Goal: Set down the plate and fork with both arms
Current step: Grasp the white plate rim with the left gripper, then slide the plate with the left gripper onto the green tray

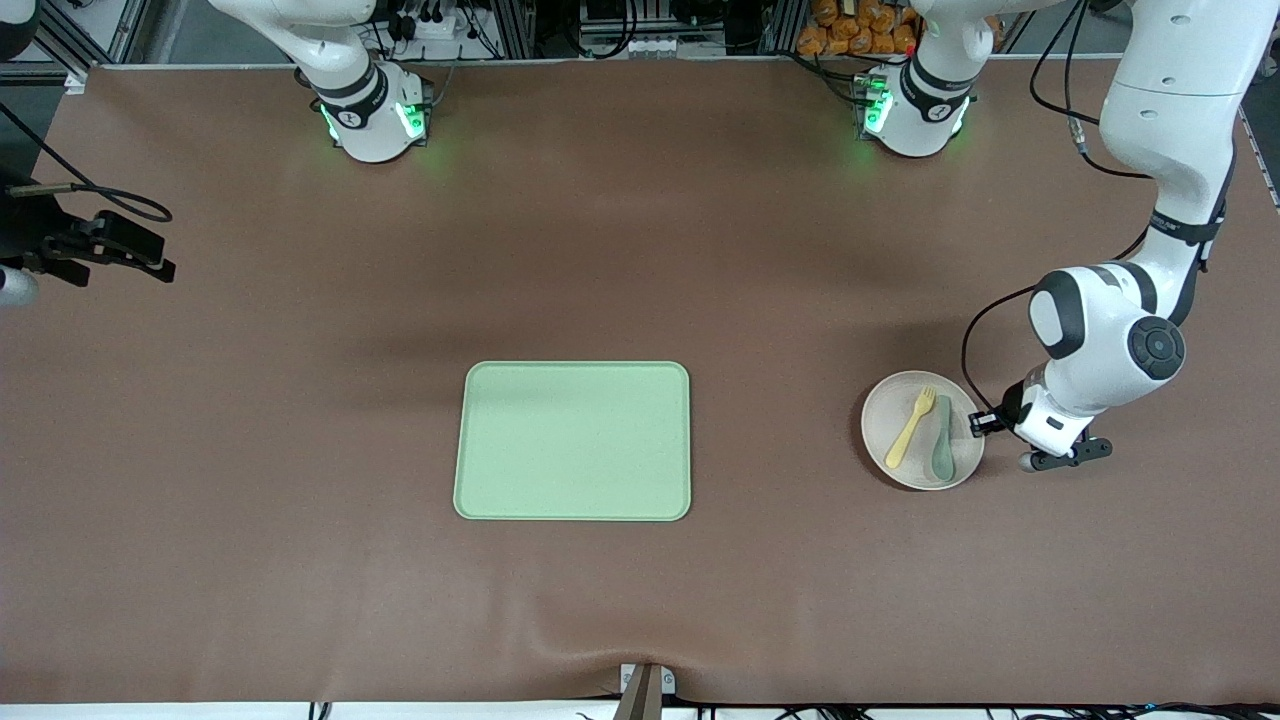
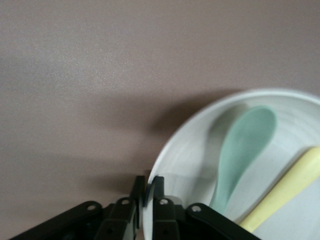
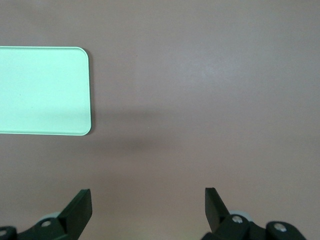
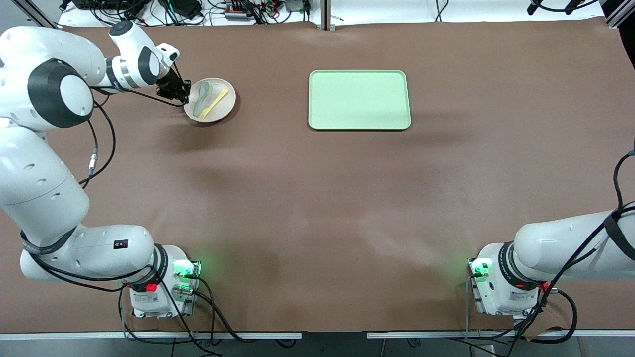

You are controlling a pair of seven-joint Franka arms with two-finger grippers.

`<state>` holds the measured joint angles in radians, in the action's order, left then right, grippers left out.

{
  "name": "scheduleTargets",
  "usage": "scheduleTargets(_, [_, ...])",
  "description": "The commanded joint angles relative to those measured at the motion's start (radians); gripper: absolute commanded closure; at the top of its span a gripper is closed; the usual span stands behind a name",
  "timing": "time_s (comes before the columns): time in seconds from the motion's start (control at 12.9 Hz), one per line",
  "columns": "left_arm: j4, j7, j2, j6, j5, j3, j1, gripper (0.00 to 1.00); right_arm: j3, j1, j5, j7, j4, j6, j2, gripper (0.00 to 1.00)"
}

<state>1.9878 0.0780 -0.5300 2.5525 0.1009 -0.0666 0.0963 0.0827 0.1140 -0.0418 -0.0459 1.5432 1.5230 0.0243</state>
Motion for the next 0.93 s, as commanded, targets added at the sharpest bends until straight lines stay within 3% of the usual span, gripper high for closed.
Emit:
scheduleTargets(0.0, [-0.026,-0.024,-0.018,0.003,0.026,-0.021,-0.001,1.0,0.014,0.027,-0.023,-0.019,0.006,-0.003,-0.006,0.0])
scheduleTargets(0.23, [-0.061,-0.021,-0.013,-0.001,0.026,-0.076,0.0,1.0,0.014,0.029,-0.024,-0.023,0.008,-0.004,-0.006,0.0])
scheduleTargets(0.47, [-0.156,-0.006,-0.027,-0.021,0.026,-0.159,-0.039,1.0,0.014,0.029,-0.024,-0.029,0.008,-0.004,-0.006,0.0])
scheduleTargets(0.7, [-0.334,0.054,-0.068,-0.156,0.107,-0.165,-0.143,1.0,0.014,0.029,-0.024,-0.029,0.006,-0.004,-0.006,0.0])
scheduleTargets(0.85, [-0.397,0.115,-0.079,-0.175,0.111,-0.159,-0.229,1.0,0.014,0.029,-0.024,-0.029,0.008,-0.006,-0.006,0.0])
